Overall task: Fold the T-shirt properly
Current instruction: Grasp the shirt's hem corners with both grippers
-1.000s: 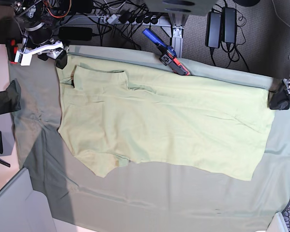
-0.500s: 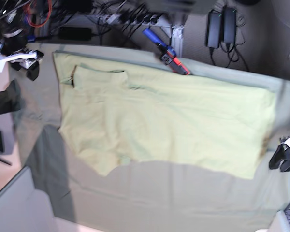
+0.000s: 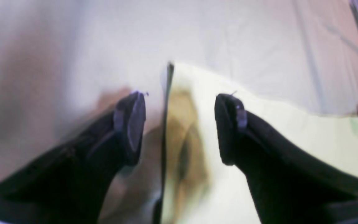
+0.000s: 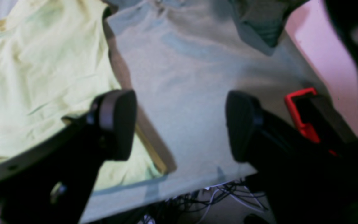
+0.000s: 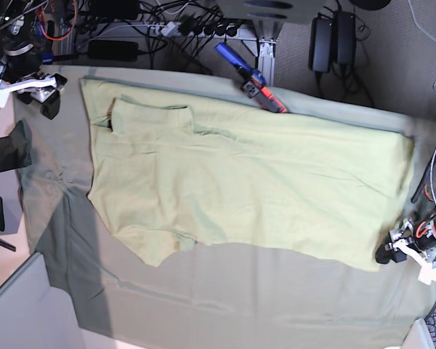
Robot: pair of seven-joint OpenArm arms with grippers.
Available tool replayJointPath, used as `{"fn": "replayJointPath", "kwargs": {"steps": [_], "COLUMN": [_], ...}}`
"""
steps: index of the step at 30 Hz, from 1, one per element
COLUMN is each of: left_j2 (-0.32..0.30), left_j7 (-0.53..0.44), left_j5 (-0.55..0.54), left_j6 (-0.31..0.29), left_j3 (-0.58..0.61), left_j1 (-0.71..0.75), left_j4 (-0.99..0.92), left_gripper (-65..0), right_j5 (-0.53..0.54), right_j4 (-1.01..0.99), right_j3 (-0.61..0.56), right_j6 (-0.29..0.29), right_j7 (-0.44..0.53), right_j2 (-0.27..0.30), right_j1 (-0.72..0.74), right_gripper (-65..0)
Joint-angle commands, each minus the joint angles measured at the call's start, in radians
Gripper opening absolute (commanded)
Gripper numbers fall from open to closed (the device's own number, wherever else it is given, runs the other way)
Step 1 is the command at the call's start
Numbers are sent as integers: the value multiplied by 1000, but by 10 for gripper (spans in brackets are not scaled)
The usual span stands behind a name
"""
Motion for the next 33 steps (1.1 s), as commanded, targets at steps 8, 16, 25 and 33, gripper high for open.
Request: {"fn": "replayJointPath", "kwargs": {"steps": [8, 16, 25, 33], "left_j2": [45, 84, 46, 46], "left_j7": [12, 26, 53, 147], "left_j5": [-14, -20, -45, -79], "left_j6": [-13, -49, -77, -77], "left_j3": [-3, -3, -3, 43], "left_j1": [-23, -23, -23, -11], "left_j4": [10, 37, 173, 248], "left_gripper": [-266, -272, -622, -650], "right_j5": [12, 12, 16, 14], "right_j4": [17, 17, 18, 19], "right_j3": [9, 9, 9, 23], "right_j6": [40, 40, 40, 40], "right_j7": [22, 23, 34, 26], "right_j2": [17, 17, 22, 85], "right_j1": [-2, -1, 0, 122], "right_gripper": [-206, -206, -207, -206]}}
